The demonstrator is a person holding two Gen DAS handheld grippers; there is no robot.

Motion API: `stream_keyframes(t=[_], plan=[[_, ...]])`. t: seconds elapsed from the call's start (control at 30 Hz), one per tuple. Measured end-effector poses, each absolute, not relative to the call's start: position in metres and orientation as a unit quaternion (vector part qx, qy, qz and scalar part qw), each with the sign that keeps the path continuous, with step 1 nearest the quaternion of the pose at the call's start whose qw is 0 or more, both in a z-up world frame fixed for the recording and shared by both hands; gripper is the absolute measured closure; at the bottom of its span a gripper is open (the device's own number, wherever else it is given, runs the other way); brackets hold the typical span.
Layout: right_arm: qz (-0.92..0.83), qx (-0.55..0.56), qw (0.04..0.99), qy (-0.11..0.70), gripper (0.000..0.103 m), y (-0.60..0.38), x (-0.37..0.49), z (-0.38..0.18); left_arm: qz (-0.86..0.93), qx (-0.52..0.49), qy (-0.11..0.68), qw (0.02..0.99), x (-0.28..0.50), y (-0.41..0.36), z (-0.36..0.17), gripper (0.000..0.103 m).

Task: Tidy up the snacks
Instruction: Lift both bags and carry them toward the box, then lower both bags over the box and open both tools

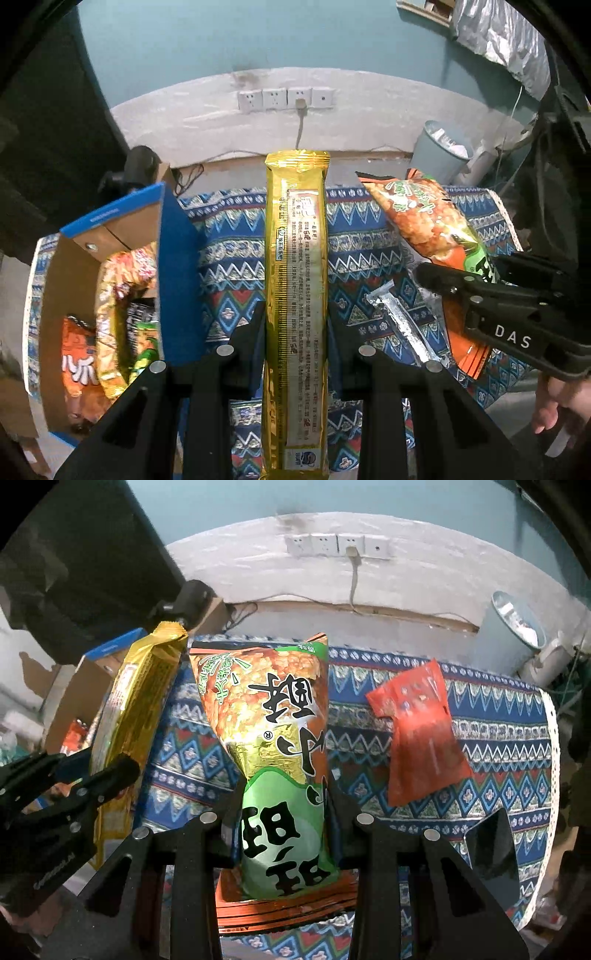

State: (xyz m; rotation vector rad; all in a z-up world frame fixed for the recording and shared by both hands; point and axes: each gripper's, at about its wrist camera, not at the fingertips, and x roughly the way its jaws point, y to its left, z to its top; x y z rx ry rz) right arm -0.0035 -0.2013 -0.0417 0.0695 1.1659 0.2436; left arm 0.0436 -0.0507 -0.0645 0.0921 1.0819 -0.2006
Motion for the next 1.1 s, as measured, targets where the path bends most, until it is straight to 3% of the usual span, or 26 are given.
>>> stream_keyframes(t=[0.47, 1.1], plan=[[0.161, 0.012, 0.835, 0.525, 0.069, -0.149, -0.003, -0.012, -0.072, 0.027, 0.482, 0.873, 0.027, -0.006, -0.028, 0.074], [0.223, -0.024, 0.828, 0.513, 0.069, -0.046, 0.010, 0.005, -0.007, -0.048, 0.480, 0.876, 0.020, 0.107, -0.030, 0.074]])
